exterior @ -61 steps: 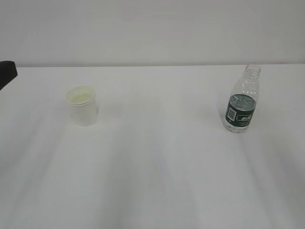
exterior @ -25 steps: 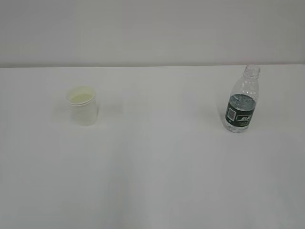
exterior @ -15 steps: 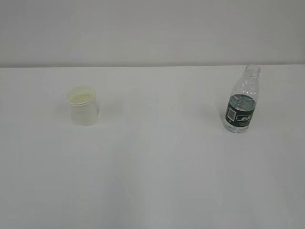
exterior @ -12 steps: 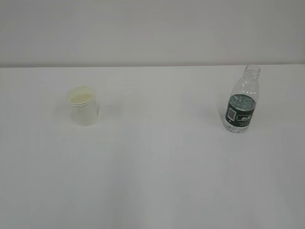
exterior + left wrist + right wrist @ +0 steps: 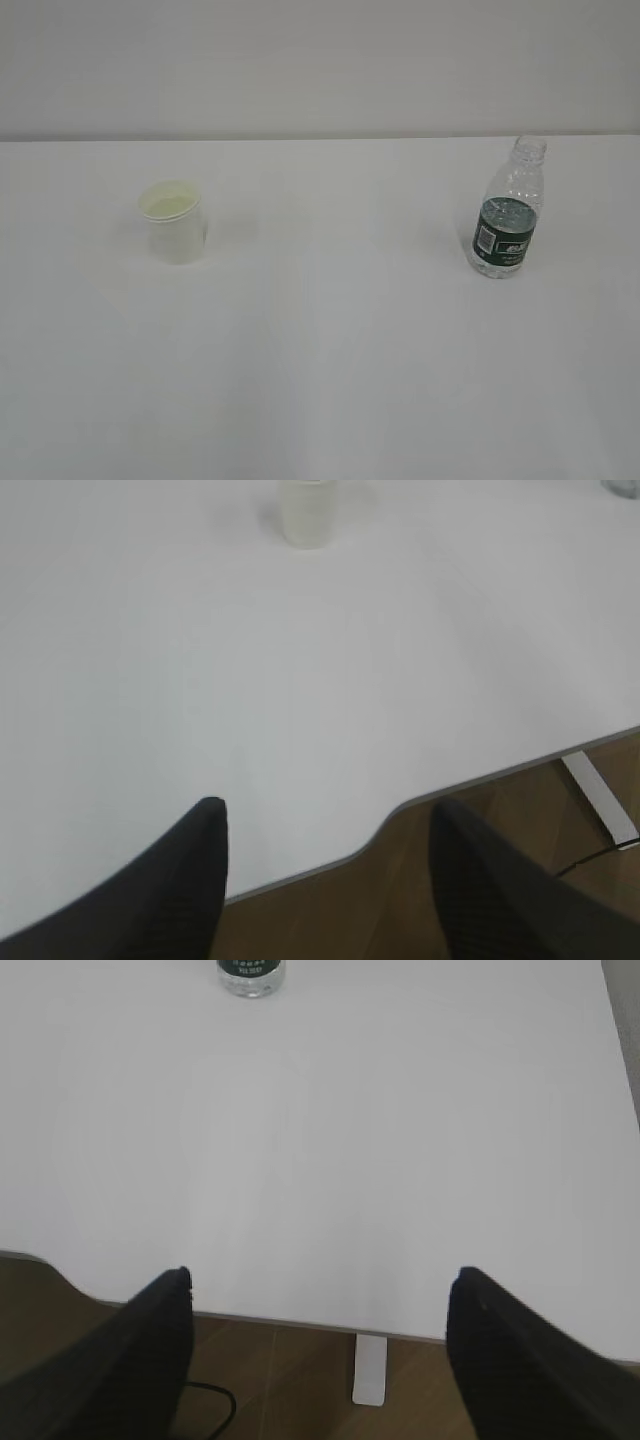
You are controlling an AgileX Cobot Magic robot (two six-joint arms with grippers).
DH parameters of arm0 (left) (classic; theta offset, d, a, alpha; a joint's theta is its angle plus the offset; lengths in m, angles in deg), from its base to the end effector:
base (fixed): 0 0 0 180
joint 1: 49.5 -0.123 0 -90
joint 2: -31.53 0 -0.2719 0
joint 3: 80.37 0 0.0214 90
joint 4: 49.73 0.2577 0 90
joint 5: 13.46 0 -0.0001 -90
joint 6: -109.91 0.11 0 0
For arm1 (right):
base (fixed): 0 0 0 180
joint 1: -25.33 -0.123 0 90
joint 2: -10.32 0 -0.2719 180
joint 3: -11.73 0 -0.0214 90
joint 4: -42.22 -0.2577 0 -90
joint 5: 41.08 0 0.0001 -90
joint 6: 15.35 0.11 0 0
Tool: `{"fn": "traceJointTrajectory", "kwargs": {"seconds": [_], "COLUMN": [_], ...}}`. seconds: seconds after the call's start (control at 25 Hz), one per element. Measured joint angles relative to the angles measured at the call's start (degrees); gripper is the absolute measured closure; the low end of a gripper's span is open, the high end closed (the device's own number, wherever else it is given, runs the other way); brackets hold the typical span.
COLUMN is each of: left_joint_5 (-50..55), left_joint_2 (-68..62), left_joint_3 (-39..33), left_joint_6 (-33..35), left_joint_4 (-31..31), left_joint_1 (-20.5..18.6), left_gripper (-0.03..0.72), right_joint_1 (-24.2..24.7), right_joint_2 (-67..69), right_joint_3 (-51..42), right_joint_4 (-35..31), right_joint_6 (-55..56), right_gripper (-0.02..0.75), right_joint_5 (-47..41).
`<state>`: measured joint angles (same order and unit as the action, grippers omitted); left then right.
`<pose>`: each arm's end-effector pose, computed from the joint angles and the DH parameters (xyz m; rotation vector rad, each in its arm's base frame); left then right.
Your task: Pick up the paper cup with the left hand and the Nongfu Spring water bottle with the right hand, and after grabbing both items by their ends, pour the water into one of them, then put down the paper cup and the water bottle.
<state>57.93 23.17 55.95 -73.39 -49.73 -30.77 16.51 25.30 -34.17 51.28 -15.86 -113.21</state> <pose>0.0121 -0.0041 0.2772 0.2903 2.1431 -0.2223 0.0339 -0.0114 0.2634 -0.1684 2.3045 -0.1254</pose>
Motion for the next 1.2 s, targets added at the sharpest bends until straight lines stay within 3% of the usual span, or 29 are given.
{"fn": "traceJointTrajectory", "kwargs": {"seconds": [0.44,1.2], "left_joint_5": [-7.07,-7.61], "left_joint_2": [0.0,0.0], "left_joint_3": [-2.66,-2.69], "left_joint_6": [0.0,0.1], "left_joint_4": [0.61,0.7], "left_joint_1": [0.0,0.0], "left_gripper": [0.238,0.27], "right_joint_1": [0.0,0.0], "right_joint_2": [0.0,0.0], "right_joint_3": [-2.23,-2.47], "right_joint_4": [-1.29,-1.42], "right_joint_6": [0.51,0.51], "right_gripper": [0.15,0.15], "right_joint_5": [5.7,6.51]}}
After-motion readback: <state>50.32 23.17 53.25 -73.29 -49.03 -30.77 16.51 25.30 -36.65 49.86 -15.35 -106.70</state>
